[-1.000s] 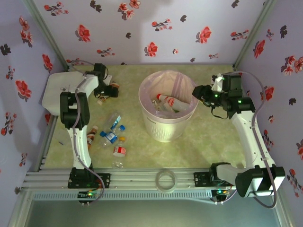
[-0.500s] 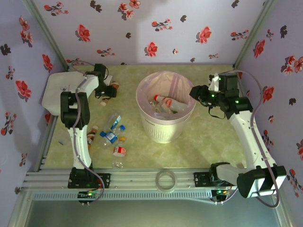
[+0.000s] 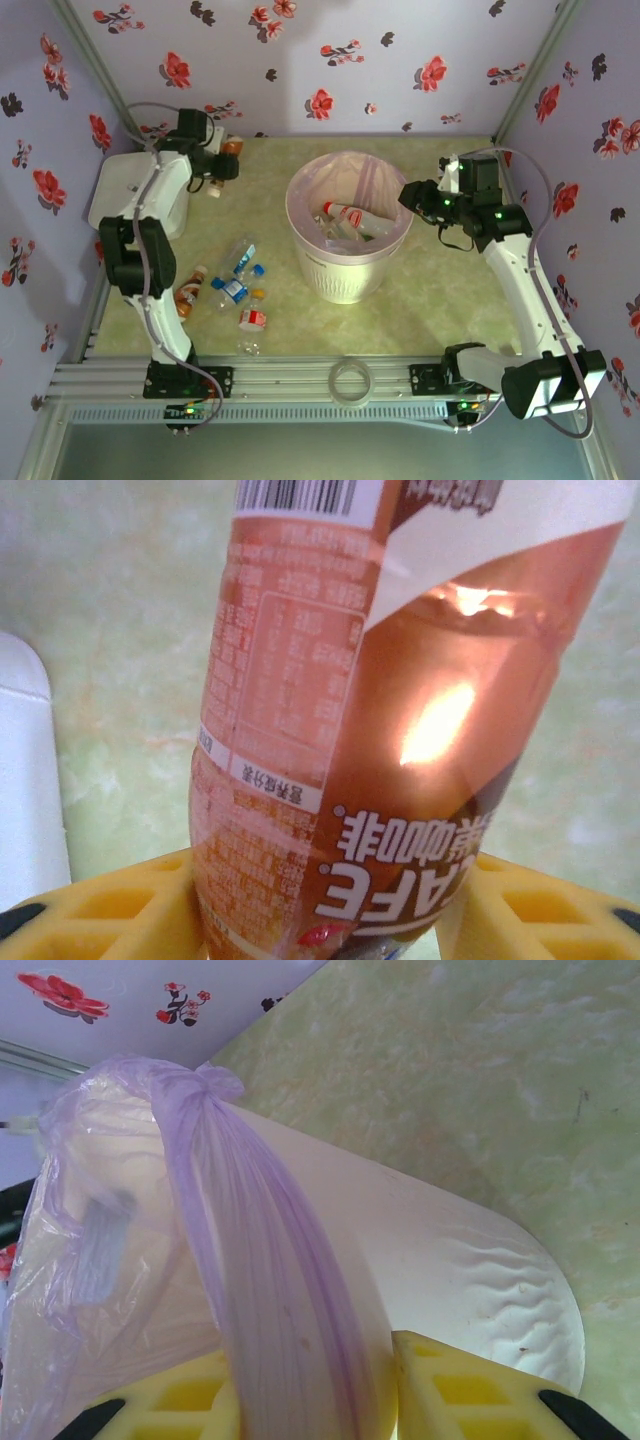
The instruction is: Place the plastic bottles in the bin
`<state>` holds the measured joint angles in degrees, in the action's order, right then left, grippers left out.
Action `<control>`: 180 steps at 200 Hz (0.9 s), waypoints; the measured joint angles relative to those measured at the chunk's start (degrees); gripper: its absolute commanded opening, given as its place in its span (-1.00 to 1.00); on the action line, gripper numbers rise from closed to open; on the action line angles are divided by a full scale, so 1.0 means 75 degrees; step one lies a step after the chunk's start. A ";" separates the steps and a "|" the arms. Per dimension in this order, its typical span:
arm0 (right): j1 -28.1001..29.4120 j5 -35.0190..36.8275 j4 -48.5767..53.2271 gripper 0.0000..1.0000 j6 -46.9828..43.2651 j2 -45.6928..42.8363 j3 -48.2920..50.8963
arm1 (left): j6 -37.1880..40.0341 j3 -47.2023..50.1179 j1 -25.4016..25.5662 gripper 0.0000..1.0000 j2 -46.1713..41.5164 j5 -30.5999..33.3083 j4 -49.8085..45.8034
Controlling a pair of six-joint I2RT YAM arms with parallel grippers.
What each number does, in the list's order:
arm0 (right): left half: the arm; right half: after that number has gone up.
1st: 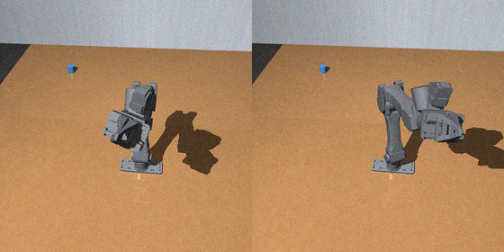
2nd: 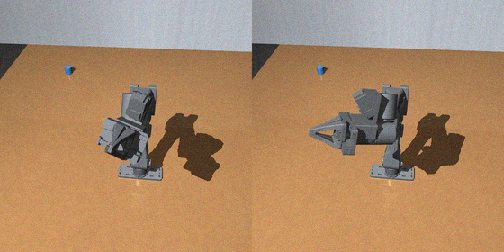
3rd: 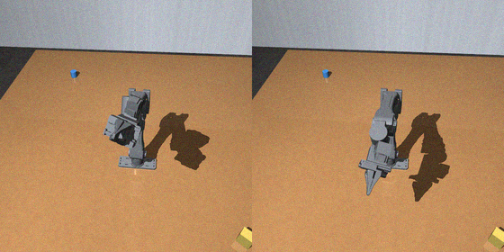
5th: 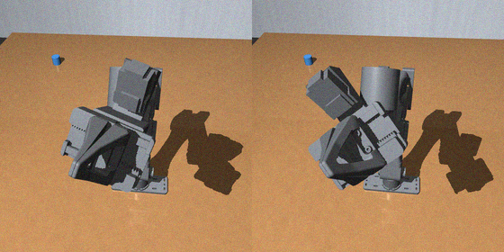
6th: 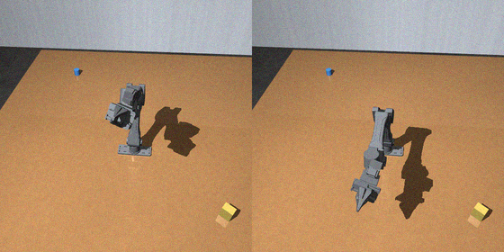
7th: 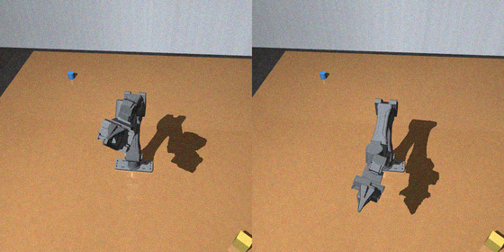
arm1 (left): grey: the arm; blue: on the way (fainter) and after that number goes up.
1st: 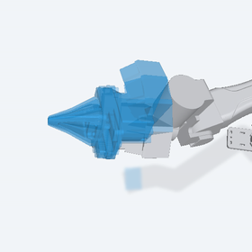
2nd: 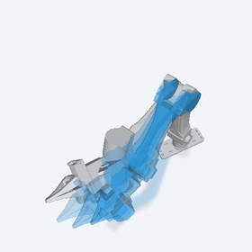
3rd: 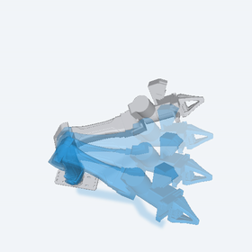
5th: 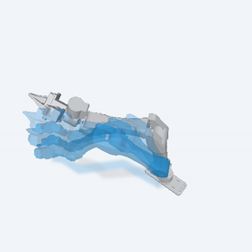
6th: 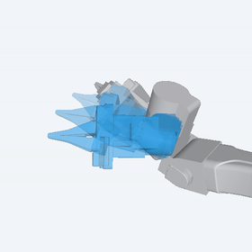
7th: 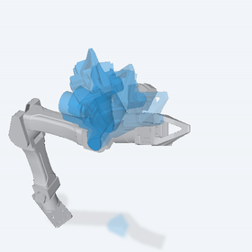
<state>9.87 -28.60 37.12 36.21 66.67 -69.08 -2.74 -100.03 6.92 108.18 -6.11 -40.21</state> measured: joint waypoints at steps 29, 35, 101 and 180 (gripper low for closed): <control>0.0041 0.0052 -0.0006 -0.34 -0.0023 0.0026 -0.0015 | -0.0166 0.0073 0.0385 0.09 -0.1163 -0.0146 0.0093; 0.0044 0.0055 -0.0006 -0.34 -0.0023 0.0029 -0.0017 | -0.0189 0.0073 0.0530 0.09 -0.1425 -0.0169 0.0108; 0.0093 0.0102 -0.0003 -0.35 -0.0026 0.0076 -0.0058 | -0.0189 -0.0501 0.2396 -0.09 -0.3296 -0.0332 0.0388; 0.0533 0.0393 -0.0154 -0.37 0.0070 0.0105 -0.0070 | -0.0128 -0.1192 0.4339 -0.25 -0.3462 -0.0338 0.0321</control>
<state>13.87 -25.65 35.97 36.73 67.46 -69.60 -3.70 -108.97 39.46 82.21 -8.64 -37.80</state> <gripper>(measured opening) 0.316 0.469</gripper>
